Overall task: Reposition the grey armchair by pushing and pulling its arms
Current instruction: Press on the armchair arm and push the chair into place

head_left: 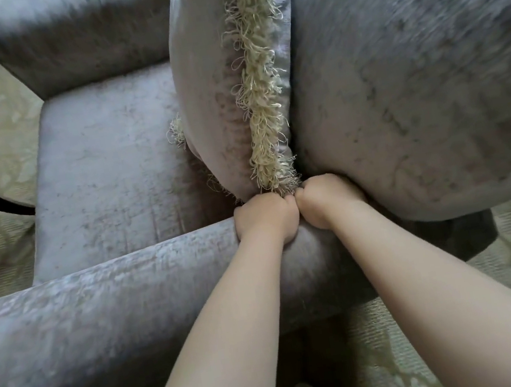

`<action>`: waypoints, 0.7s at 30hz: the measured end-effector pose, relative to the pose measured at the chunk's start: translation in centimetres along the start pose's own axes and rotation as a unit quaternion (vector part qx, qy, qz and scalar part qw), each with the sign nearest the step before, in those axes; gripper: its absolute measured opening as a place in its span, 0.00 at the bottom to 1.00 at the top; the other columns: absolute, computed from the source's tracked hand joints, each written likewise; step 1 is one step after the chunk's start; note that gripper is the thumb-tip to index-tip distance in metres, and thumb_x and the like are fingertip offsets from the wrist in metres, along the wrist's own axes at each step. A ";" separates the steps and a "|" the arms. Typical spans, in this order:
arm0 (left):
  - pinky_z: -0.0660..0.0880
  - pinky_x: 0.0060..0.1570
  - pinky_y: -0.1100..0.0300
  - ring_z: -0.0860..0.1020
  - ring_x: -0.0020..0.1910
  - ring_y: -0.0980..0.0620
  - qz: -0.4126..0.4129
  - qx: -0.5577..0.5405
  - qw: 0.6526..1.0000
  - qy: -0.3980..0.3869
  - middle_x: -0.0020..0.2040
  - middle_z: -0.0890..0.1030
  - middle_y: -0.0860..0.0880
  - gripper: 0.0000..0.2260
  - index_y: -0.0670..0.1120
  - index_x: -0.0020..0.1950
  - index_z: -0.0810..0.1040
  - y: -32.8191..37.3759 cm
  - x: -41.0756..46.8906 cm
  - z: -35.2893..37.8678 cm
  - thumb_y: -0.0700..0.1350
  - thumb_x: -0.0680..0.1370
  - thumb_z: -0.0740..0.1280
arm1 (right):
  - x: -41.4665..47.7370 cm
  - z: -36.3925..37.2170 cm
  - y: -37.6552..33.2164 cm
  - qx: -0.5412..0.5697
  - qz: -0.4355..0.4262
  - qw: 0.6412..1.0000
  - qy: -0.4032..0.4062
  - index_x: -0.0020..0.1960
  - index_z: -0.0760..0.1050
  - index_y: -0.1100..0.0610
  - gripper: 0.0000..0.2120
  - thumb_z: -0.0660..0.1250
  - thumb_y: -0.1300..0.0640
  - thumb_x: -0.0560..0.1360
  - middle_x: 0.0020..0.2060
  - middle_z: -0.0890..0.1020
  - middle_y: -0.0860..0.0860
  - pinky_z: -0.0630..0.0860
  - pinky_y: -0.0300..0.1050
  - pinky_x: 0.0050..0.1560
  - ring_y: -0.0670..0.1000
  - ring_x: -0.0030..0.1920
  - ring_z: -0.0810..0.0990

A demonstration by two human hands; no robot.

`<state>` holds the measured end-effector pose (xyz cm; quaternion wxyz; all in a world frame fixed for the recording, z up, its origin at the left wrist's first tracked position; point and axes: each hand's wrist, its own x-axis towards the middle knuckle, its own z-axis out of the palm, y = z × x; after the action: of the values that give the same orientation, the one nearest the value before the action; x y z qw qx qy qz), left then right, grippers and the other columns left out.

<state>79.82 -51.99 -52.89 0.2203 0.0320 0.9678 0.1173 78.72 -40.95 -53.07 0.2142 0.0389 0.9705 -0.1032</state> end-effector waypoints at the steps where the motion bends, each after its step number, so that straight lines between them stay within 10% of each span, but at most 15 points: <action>1: 0.66 0.48 0.53 0.75 0.55 0.41 -0.002 -0.004 1.000 -0.006 0.58 0.78 0.41 0.23 0.42 0.58 0.77 0.0 0.0 -0.1 0.51 0.80 0.46 | -0.3 -0.1 -0.1 0.002 0.001 1.000 0.014 0.52 0.78 0.57 0.18 0.54 0.51 0.75 0.54 0.80 0.58 0.69 0.43 0.42 0.59 0.52 0.78; 21: 0.65 0.49 0.50 0.75 0.55 0.43 0.043 0.066 0.997 -0.005 0.57 0.79 0.44 0.19 0.45 0.55 0.78 -1.1 0.2 1.2 0.46 0.79 0.48 | -1.3 0.5 -0.8 -0.032 -0.045 0.998 0.042 0.55 0.79 0.58 0.19 0.52 0.54 0.76 0.56 0.80 0.56 0.69 0.43 0.44 0.57 0.55 0.78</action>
<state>80.11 -52.80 -54.26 0.2175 0.0887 0.9700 0.0628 79.95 -41.82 -52.80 0.1696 -0.0074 0.9822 -0.0799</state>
